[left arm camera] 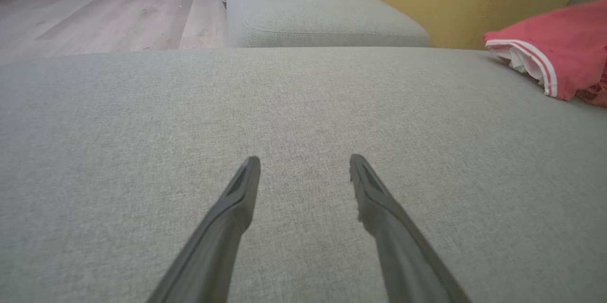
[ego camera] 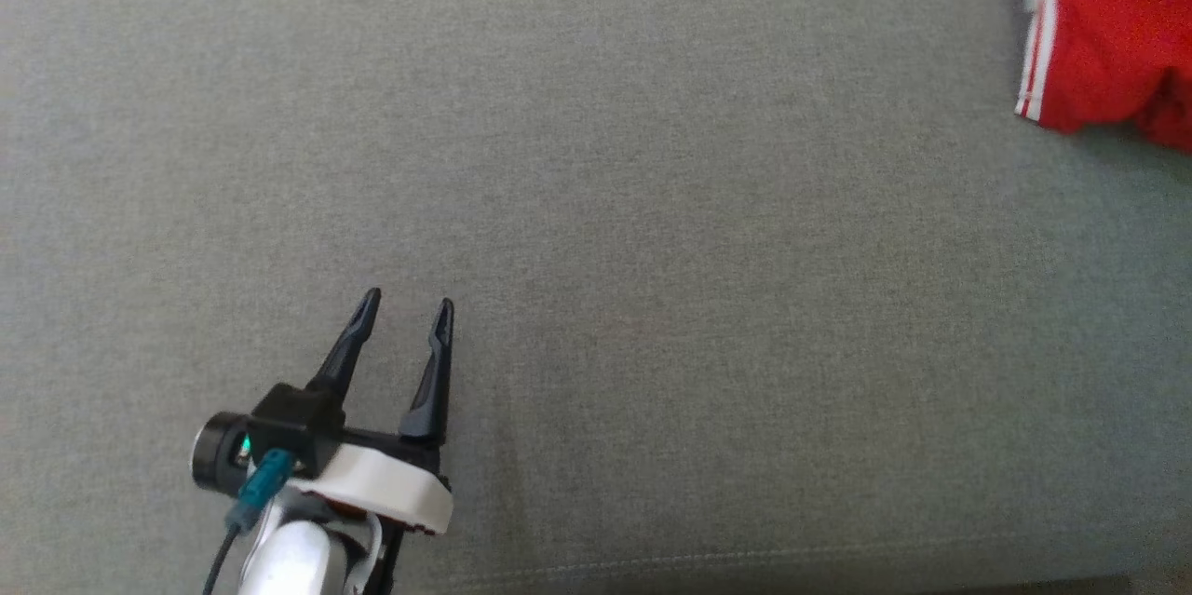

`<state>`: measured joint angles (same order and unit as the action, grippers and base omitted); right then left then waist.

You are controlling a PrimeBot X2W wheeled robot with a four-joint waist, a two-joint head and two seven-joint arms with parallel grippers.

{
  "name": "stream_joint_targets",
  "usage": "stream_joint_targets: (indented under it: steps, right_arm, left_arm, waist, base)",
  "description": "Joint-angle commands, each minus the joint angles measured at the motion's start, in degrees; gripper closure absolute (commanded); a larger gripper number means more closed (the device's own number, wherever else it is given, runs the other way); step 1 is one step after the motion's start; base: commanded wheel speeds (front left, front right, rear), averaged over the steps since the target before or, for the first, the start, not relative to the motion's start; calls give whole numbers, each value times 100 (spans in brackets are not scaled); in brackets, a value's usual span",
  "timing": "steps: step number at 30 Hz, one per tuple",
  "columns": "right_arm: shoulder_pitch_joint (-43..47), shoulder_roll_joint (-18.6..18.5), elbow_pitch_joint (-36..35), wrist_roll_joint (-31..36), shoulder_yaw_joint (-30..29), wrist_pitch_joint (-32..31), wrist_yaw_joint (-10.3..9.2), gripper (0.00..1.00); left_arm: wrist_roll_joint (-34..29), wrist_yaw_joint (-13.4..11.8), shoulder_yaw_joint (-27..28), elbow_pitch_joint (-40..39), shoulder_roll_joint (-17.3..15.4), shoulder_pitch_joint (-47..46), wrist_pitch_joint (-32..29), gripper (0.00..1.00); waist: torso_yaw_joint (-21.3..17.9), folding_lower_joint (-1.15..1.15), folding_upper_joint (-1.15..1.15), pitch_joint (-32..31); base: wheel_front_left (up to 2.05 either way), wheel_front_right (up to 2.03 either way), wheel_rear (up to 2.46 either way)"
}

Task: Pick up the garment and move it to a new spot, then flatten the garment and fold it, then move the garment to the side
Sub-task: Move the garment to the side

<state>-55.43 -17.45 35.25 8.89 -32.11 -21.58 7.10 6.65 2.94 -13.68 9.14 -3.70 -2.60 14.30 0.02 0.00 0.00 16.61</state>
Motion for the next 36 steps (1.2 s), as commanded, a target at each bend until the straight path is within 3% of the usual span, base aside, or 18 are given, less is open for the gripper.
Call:
stream_joint_targets:
  steps: [1,6,11,20,23,29,36]
  right_arm:
    - [-113,-35,-256,88,97,65,39,0]
    - [-61,24,-429,192,368,222,39,0]
    - [251,118,-739,-302,899,457,39,0]
    - [2053,121,-2258,-1464,1929,881,39,0]
    - [2916,350,-2962,-1781,2072,909,39,0]
    - [4519,880,-4083,-1707,2378,1141,39,0]
    - [5781,1348,-4541,-1581,2880,1600,39,0]
  left_arm:
    - [-2,-36,236,-228,-87,-134,70,0]
    - [30,-93,330,-258,-142,-94,70,0]
    - [61,-127,368,-309,-142,-95,70,0]
    - [194,-278,440,-298,-69,114,70,0]
    - [219,-349,455,-240,-47,241,70,0]
    - [292,-564,547,3,-22,602,70,0]
    - [279,-699,641,207,-73,751,70,0]
  waist:
    - [-43,0,0,63]
    - [-192,0,0,78]
    - [-319,0,0,-127]
    - [-291,0,0,-892]
    - [-224,0,0,-1187]
    - [-77,0,0,-1703]
    - [119,0,0,-1898]
  base:
    - [0,0,0]
    - [0,0,0]
    - [0,0,0]
    - [0,0,0]
    - [0,0,0]
    - [0,0,0]
    - [0,0,0]
